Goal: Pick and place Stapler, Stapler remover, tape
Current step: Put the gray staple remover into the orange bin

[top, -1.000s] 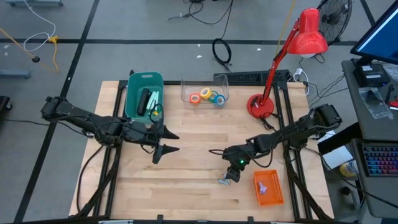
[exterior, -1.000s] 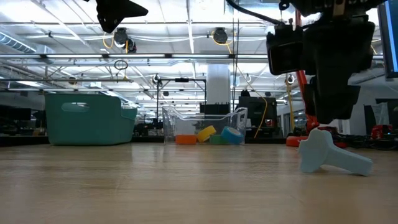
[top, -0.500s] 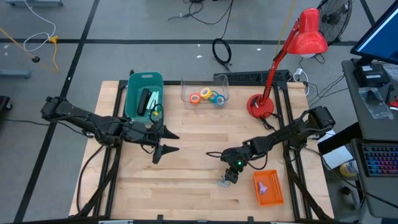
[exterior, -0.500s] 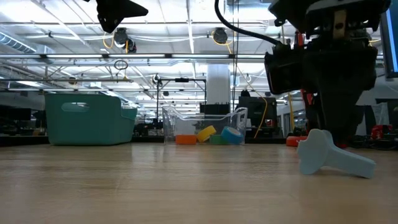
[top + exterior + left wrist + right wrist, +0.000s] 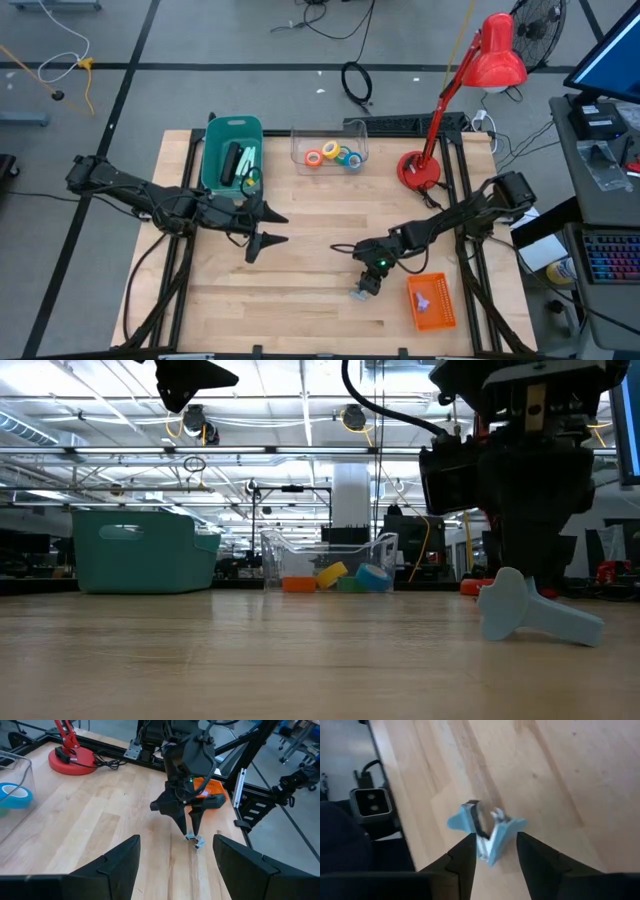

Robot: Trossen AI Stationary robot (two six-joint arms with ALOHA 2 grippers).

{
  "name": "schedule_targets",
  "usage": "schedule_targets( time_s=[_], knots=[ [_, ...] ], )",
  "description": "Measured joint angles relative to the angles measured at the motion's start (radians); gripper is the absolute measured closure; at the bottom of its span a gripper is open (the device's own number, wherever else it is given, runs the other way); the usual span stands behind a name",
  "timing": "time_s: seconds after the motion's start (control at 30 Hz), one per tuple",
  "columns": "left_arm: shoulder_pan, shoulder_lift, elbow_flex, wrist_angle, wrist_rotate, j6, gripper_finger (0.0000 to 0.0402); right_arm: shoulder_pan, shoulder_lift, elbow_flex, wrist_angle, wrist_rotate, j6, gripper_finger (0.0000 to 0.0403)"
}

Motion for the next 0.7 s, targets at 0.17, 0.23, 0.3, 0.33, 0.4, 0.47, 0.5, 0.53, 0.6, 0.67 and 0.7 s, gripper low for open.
schedule_targets(
  time_s=[0.17,0.23,0.3,0.33,0.4,0.47,0.5,0.53,0.6,0.67,0.7],
  knots=[
    [0.0,0.0,0.0,0.0,-0.016,0.0,0.0149,0.0,0.009,0.0,0.033,0.018,-0.008,0.0287],
    [0.0,0.0,0.0,-0.001,-0.016,0.0,0.0149,0.0,0.008,0.0,0.031,0.018,-0.011,0.0298],
    [0.0,0.0,0.0,0.0,-0.016,-0.001,0.0149,0.0,0.009,0.0,0.026,0.018,-0.017,0.0313],
    [0.0,0.0,0.0,0.0,-0.016,0.0,0.0149,0.0,0.009,0.0,0.027,0.018,-0.02,0.0321],
    [0.0,0.0,0.0,0.0,-0.016,0.0,0.0149,0.0,0.009,0.0,0.027,0.015,-0.029,0.0337],
    [0.0,0.0,0.0,0.0,-0.016,0.0,0.0149,0.0,0.009,0.0,0.025,0.014,-0.036,0.0351],
    [0.0,0.0,0.0,0.0,-0.016,0.0,0.0149,0.0,0.009,0.0,0.025,0.014,-0.037,0.0357],
    [0.0,0.0,0.0,0.0,-0.016,0.0,0.0149,0.0,0.009,0.0,0.025,0.014,-0.037,0.0363],
    [0.0,0.0,0.0,-0.001,-0.016,0.004,0.0149,0.0,0.009,0.0,0.024,0.014,-0.037,0.0374],
    [0.0,0.0,0.0,-0.001,-0.017,0.007,0.0149,0.0,0.009,0.0,0.024,0.014,-0.039,0.0386],
    [0.0,0.0,0.0,-0.001,-0.017,0.007,0.0149,0.0,0.009,0.0,0.024,0.014,-0.04,0.0392]
  ],
)
